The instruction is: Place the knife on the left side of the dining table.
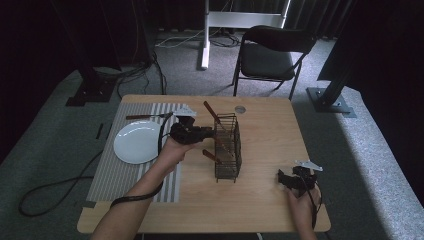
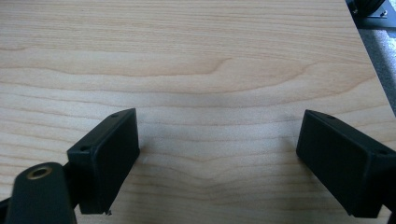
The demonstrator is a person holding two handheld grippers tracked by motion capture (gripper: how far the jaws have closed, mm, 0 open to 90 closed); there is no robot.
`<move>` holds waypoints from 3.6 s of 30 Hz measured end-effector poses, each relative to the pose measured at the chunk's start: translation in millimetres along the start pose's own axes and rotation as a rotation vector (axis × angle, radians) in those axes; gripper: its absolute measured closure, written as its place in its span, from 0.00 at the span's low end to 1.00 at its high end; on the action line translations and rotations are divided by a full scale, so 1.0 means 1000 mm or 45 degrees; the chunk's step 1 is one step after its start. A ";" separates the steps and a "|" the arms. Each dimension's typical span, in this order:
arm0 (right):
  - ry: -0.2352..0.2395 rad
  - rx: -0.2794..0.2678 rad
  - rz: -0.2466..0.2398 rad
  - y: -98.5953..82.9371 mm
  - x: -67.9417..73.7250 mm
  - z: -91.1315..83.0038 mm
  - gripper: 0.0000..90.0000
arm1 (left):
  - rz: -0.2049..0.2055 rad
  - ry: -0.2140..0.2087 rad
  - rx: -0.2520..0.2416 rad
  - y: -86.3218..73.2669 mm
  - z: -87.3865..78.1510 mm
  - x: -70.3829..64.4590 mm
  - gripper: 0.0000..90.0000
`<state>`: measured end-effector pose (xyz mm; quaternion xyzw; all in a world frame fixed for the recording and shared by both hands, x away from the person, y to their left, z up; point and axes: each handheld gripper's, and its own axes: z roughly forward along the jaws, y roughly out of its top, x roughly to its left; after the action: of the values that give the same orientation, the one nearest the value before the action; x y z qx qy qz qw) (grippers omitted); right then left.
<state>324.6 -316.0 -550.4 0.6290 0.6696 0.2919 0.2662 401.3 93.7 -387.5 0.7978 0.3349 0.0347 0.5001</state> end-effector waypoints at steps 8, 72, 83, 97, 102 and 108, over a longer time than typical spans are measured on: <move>0.001 0.000 0.000 0.000 0.000 0.000 0.14 | -0.001 -0.010 -0.045 0.005 -0.018 -0.003 0.83; 0.000 0.002 0.001 0.000 0.000 0.000 0.14 | -0.187 0.266 -0.148 -0.075 -0.175 0.042 0.83; 0.000 0.002 0.002 0.000 0.000 0.000 0.14 | -0.250 0.296 -0.094 -0.102 -0.176 0.055 0.83; 0.000 0.002 0.001 0.000 0.000 0.000 0.14 | -0.344 0.264 -0.093 -0.125 -0.178 0.066 0.83; 0.000 0.002 0.002 0.000 0.000 0.000 0.14 | -0.422 0.256 -0.101 -0.134 -0.183 0.073 0.83; 0.000 0.002 0.001 0.000 0.000 0.000 0.14 | -0.467 0.298 -0.075 -0.149 -0.188 0.080 0.86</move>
<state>324.5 -315.9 -550.4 0.6295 0.6694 0.2916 0.2656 315.2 325.7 -438.6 0.6991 0.5292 0.0452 0.4787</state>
